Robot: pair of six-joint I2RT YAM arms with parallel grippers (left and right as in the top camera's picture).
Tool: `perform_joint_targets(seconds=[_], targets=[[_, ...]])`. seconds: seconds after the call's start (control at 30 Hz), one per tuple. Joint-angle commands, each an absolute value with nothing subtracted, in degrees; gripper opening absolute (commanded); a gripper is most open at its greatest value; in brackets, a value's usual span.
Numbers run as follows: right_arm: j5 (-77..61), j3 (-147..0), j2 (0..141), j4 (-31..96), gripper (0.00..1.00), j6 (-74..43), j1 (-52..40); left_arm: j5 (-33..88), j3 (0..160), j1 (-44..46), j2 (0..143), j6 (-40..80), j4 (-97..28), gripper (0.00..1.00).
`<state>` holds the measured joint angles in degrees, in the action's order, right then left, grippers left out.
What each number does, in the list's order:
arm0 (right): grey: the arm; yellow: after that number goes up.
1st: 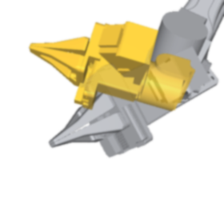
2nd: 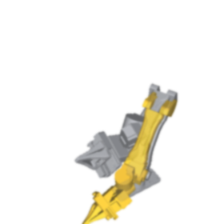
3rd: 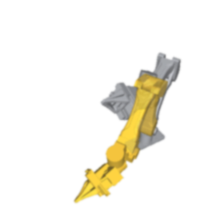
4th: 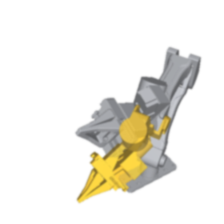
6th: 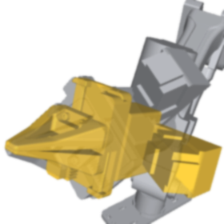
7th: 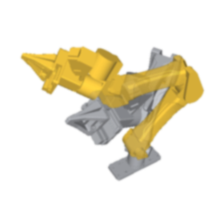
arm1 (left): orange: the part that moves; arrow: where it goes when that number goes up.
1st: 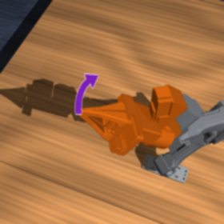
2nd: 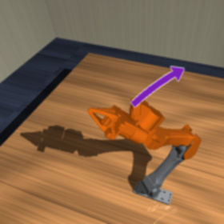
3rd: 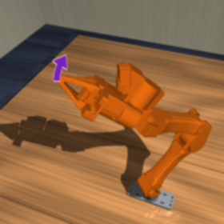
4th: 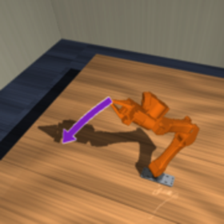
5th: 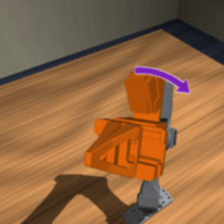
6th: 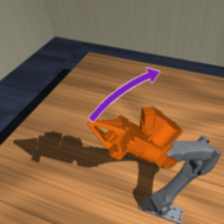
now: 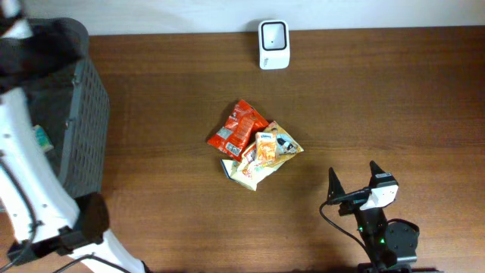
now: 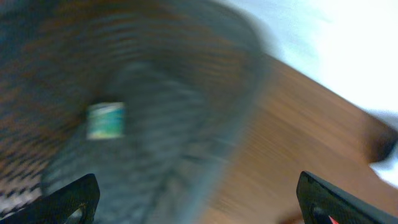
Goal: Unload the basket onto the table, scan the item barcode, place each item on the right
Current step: 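Grasp the orange tissue pack in the basket and drop it on the pile, then reach into the basket and grasp the green-white tissue pack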
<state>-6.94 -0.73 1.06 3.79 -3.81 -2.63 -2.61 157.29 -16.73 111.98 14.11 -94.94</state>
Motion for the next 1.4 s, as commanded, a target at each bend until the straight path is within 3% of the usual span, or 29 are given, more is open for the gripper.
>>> perform_joint_targets(seconds=[0.0,0.13,0.27,0.37,0.63,0.8,0.93,1.1,1.3,1.33,1.37], targets=[[-7.05,-0.32,0.84,3.86,0.98,-3.42,-3.03,-7.97,154.76,-27.79,115.37,19.92,-94.76,1.00],[-7.05,-0.32,0.84,3.86,0.98,-3.42,-3.03,-8.01,151.98,-32.05,121.99,19.90,-93.76,0.91],[-7.07,-0.32,0.84,3.86,0.98,-3.40,-3.03,-11.60,151.74,-31.88,131.15,19.92,-94.37,0.89],[-7.05,-0.32,0.84,3.86,0.98,-3.42,-3.03,-15.90,151.74,-31.90,138.39,19.92,-96.38,0.76],[-7.05,-0.32,0.84,3.86,0.98,-3.42,-3.05,-18.48,151.74,-31.51,147.96,19.92,-96.38,0.73],[-7.05,-0.32,0.84,3.86,0.98,-3.40,-3.03,-18.44,154.78,-31.53,147.70,19.90,-96.75,0.72],[-7.07,-0.32,0.84,3.86,0.98,-3.42,-3.05,-18.44,155.44,-31.57,145.45,19.92,-96.73,0.60],[-7.05,-0.32,0.84,3.86,0.98,-3.42,-3.05,-17.39,155.44,-33.34,139.00,21.67,-96.73,0.62],[-7.05,-0.32,0.84,3.86,0.98,-3.42,-3.03,-7.18,155.41,-35.05,133.19,16.71,-96.75,0.66],[-7.05,-0.32,0.84,3.86,0.98,-3.42,-3.05,-6.17,155.26,-35.05,131.76,16.03,-96.75,0.65],[-7.05,-0.32,0.84,3.86,0.98,-3.42,-3.03,-4.78,153.82,-35.05,128.99,15.18,-96.75,0.56]])
